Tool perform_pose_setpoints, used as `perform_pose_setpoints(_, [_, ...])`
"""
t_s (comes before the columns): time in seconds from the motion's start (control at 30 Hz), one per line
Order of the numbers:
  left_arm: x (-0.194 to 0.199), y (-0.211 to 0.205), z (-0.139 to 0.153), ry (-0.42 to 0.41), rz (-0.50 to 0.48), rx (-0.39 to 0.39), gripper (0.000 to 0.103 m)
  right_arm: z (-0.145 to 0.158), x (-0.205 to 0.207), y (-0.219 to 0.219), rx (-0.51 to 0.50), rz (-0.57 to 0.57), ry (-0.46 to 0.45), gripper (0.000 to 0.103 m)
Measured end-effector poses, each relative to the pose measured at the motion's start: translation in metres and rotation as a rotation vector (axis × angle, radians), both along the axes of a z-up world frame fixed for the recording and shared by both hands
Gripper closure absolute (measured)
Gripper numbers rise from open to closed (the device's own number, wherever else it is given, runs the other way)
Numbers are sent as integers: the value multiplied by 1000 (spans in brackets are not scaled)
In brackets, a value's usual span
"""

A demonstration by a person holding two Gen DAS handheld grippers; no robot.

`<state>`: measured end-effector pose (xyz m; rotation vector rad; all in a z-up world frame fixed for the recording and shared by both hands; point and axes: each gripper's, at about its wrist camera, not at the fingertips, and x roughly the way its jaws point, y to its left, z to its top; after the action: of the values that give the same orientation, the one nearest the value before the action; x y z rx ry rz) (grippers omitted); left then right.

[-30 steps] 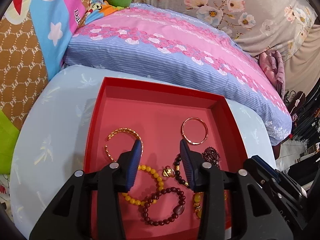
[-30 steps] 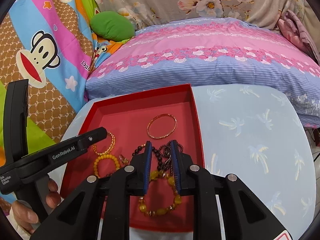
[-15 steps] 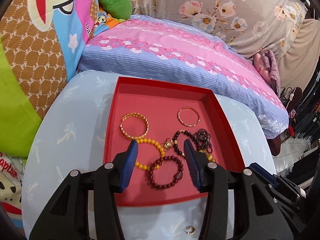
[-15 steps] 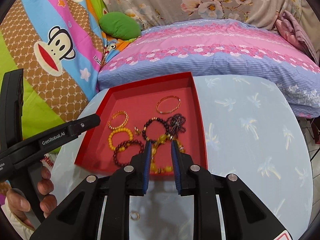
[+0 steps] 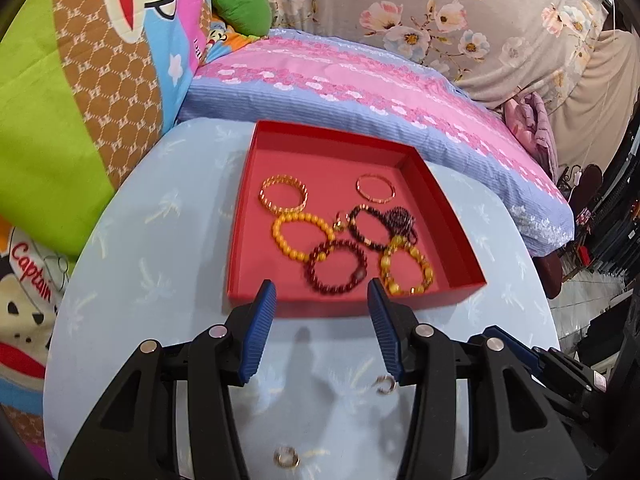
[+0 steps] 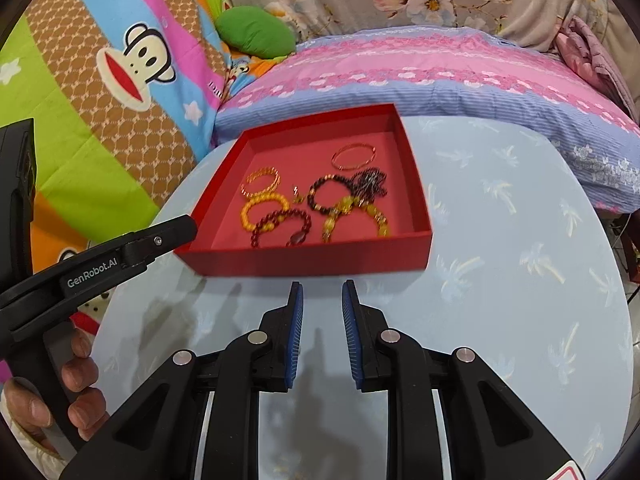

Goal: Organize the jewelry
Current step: 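Withdraw both tools from the box toward the gold hoop earring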

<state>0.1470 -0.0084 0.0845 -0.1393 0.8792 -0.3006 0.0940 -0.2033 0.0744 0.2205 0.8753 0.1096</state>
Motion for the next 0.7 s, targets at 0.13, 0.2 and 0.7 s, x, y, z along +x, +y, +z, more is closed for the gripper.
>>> perform_pose_setpoints(0.13, [-19,9,-14,25,12,12,58,-11,-11,8,8,18,25,82])
perform_pose_setpoints(0.2, [-28,15,-21,37,20,21,58,-18,-16,12,10,25,36,82])
perform_pose_setpoints(0.7, [-62,46,-61,113,75,45,58,-51,-15,37,-22,77,96,82])
